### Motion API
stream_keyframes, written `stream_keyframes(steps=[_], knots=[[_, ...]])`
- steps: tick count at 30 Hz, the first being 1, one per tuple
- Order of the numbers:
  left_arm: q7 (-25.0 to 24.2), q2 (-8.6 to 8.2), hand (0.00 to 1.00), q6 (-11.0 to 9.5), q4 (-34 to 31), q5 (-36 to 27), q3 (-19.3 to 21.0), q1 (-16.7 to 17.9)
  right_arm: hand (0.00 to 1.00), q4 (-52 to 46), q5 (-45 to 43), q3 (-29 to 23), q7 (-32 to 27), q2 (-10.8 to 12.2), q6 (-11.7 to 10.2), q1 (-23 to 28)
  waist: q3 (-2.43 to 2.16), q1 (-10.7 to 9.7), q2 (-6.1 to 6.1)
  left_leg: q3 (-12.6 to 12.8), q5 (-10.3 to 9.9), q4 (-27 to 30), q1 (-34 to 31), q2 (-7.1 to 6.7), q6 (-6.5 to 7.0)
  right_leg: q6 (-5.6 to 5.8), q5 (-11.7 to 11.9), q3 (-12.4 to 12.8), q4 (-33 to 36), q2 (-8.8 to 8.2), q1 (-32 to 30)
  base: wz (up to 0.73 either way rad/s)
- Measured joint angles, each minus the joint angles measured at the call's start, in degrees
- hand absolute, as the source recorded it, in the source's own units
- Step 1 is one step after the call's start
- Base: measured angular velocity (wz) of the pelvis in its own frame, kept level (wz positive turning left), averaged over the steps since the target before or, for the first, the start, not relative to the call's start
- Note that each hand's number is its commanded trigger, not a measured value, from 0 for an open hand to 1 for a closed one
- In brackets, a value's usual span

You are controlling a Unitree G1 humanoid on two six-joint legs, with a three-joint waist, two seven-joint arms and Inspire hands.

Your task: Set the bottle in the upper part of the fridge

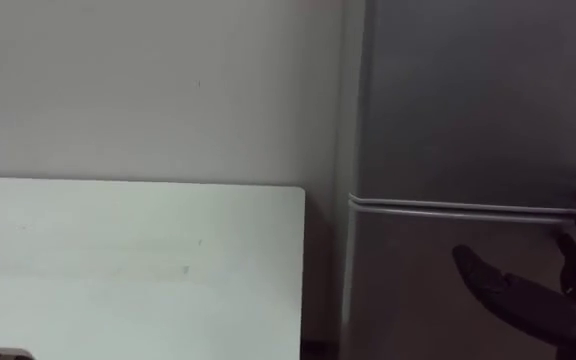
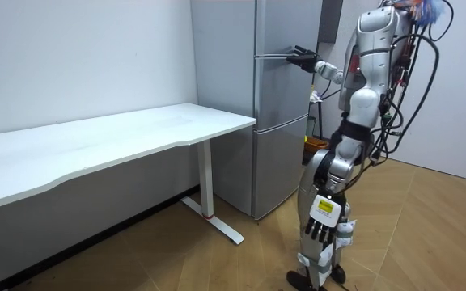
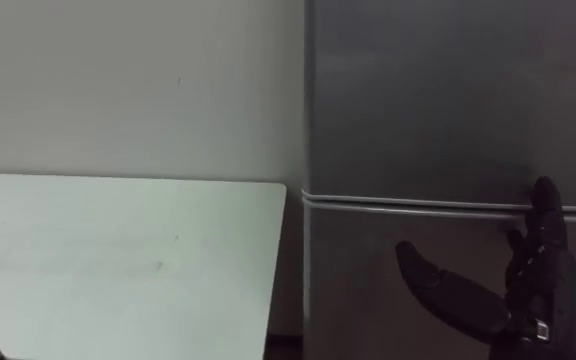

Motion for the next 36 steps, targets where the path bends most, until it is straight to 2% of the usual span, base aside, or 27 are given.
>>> stream_keyframes(steps=[3, 13, 21, 23, 26, 30, 34, 36], knots=[[0.0, 0.14, 0.00, 0.0, -0.6, -0.1, 0.6, 0.1, 0.00, 0.1, 0.2, 0.1, 0.0, 0.0, 0.0, 0.0, -0.07, 0.0, 0.19, -0.6, 0.1, 0.8, -0.3, 0.10, -0.20, -0.21, -0.1, -1.1, 0.1, -0.03, -0.2, 0.09], [2.9, 0.20, 0.00, -0.1, -2.6, -0.1, 1.7, 0.2, 0.00, 0.8, 0.9, 1.8, 0.7, -2.6, -0.7, 0.0, -0.14, -0.3, 0.83, 0.6, 0.1, 0.2, -0.3, 0.45, -0.27, -0.50, 0.1, -0.2, 0.4, 0.08, -0.3, -0.03], [6.4, 0.16, 0.00, -0.1, -2.6, -1.3, 1.7, -0.8, 0.00, 0.9, 1.1, 1.5, 4.0, -4.2, -0.7, 0.0, 0.14, -3.2, 1.56, 1.0, -0.1, 0.0, 0.0, 0.60, 0.04, -0.61, 0.4, 0.7, 0.5, 0.05, -0.1, 0.01], [8.0, 0.18, 0.00, -0.3, -2.9, -1.4, 1.8, -0.8, 0.00, 0.9, 2.5, 1.2, 4.7, -5.5, -1.0, 0.0, -0.01, -3.7, 1.52, 1.4, -0.3, -0.1, 0.2, 0.63, 0.11, -0.56, 0.4, 1.0, 0.4, 0.05, -0.1, -0.08], [10.1, 0.23, 0.00, -0.6, -2.9, -1.7, 2.5, -0.8, 0.00, 1.0, 5.2, 0.0, 5.5, -6.4, -1.3, 0.0, 0.22, -4.8, 1.16, 1.5, -0.3, -0.6, 0.7, 0.53, 0.13, -0.45, 0.4, 1.3, 0.4, 0.00, 0.1, 0.00], [10.8, 0.29, 0.00, -0.7, -2.9, -3.6, 4.0, -0.7, 0.00, 1.1, 6.8, -3.1, 5.7, -6.7, -1.3, 0.2, 0.36, -5.0, 0.82, 1.6, -0.7, -0.5, 1.2, 0.50, 0.26, -0.16, 0.2, 1.2, 0.1, -0.03, 0.8, 0.00], [12.1, 0.29, 0.00, -0.7, -2.9, -5.1, 3.9, -0.4, 0.00, 1.2, 7.3, -3.7, 4.6, -7.3, -1.3, 0.2, 0.37, -5.2, 0.49, 1.6, -0.7, -0.7, 1.2, 0.39, 0.29, -0.12, 0.2, 1.2, -0.1, -0.07, 0.8, 0.00], [12.8, 0.30, 0.00, -0.7, -2.9, -5.8, 4.0, -0.2, 0.00, 1.2, 8.1, -4.4, 4.1, -7.3, -1.3, 0.2, 0.20, -5.3, 0.25, 1.6, -0.7, -0.8, 1.2, 0.37, 0.29, -0.07, 0.2, 1.1, -0.6, 0.00, 1.0, 0.00]])
